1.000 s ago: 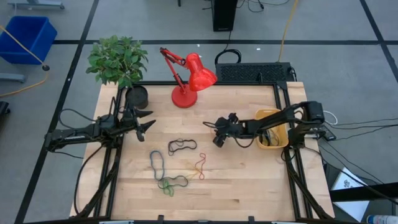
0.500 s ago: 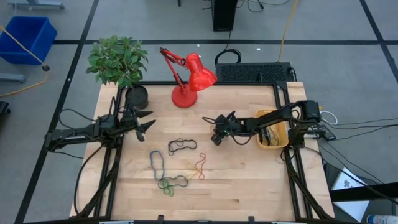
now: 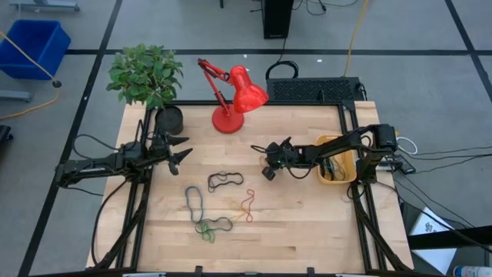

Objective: Pick and place rubber bands into bin
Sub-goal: Put the orange rubber band into the yellow bin

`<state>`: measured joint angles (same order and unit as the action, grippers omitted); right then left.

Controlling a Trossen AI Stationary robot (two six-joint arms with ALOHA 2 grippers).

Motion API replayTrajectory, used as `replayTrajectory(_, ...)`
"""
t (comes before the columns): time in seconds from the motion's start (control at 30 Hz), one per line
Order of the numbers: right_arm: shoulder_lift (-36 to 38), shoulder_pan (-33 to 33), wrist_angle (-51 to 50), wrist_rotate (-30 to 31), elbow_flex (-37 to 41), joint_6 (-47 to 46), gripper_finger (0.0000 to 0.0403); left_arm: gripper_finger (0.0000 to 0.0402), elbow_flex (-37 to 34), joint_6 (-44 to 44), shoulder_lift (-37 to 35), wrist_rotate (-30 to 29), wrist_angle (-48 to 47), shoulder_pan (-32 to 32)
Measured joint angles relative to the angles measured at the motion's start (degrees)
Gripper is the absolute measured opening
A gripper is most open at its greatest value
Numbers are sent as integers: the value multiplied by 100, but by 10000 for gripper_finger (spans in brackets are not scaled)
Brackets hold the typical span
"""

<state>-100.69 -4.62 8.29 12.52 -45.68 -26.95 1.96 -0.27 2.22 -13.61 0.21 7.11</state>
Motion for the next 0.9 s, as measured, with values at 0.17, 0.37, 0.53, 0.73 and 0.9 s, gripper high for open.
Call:
replayTrajectory(0.17,924,16,4,-59,7,89,1,228,0,0,-1,0,2,1)
replayTrajectory(0.37,2338,20,31,105,5,313,1,228,0,2,-1,0,4,-1)
replayTrajectory(0.53,3455,97,33,877,-2,765,0,228,0,4,1,0,4,-1)
replayTrajectory(0.73,4370,227,-865,2127,-25,1178,0,228,0,34,0,0,4,-2)
replayTrajectory(0.9,4584,225,-3381,2950,-726,501,0,228,1,233,0,-2,4,-1)
